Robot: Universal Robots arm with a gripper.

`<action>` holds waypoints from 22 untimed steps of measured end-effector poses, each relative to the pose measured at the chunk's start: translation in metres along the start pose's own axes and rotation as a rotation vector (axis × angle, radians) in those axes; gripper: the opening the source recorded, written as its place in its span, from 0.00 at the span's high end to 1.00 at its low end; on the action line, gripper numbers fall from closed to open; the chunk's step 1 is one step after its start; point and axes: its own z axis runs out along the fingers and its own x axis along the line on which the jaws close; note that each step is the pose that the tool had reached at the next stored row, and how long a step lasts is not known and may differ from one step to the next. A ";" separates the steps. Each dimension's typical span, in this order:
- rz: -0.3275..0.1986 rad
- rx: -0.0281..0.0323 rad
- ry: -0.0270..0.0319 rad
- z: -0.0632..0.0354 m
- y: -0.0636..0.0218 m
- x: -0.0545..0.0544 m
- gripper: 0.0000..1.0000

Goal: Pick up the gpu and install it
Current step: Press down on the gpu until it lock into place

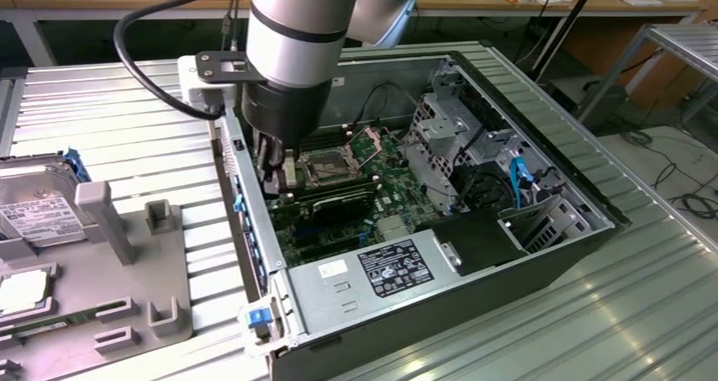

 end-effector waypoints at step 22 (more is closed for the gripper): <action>0.002 0.0030 -0.0138 0.0024 -0.0001 -0.009 0.89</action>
